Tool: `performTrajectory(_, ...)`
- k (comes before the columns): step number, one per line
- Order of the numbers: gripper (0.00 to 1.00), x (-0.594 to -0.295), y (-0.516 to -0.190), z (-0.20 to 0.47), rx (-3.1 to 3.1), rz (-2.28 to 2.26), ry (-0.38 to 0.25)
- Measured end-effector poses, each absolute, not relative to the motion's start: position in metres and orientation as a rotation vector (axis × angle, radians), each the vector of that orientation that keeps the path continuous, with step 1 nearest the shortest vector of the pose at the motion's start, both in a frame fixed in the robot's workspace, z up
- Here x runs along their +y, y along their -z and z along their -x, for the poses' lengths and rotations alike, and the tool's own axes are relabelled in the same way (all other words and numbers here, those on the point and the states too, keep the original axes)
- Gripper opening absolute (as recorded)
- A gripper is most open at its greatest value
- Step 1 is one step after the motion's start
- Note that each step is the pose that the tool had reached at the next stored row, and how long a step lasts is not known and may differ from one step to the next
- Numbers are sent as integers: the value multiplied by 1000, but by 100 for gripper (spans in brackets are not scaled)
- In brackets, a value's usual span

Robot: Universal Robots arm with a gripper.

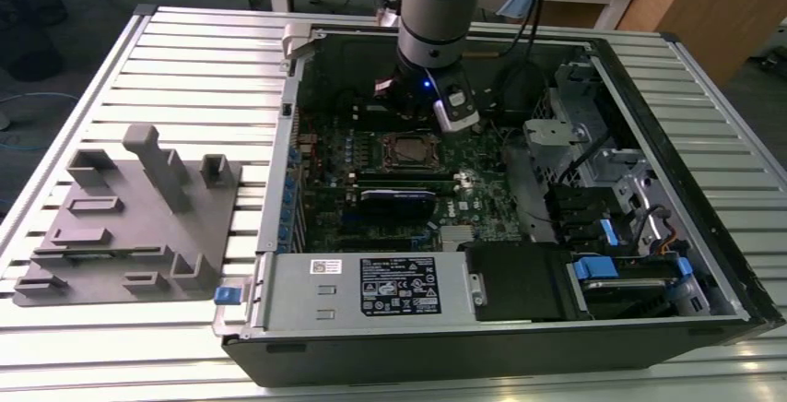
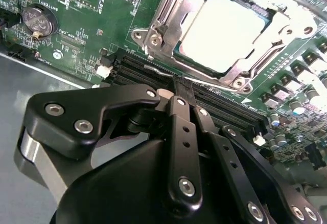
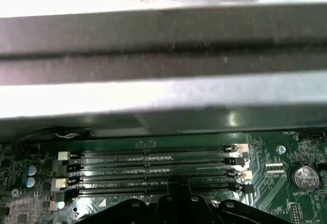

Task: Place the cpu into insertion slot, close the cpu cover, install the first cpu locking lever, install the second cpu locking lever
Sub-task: 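Install the first cpu locking lever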

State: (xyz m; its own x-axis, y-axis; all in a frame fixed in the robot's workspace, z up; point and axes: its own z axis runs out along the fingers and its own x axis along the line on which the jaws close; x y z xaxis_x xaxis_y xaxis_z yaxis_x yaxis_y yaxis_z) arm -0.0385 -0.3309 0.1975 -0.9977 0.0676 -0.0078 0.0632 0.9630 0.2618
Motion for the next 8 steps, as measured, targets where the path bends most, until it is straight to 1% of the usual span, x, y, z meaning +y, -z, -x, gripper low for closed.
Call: performTrajectory(8,10,-329,-197,39,3096,-103,-410)
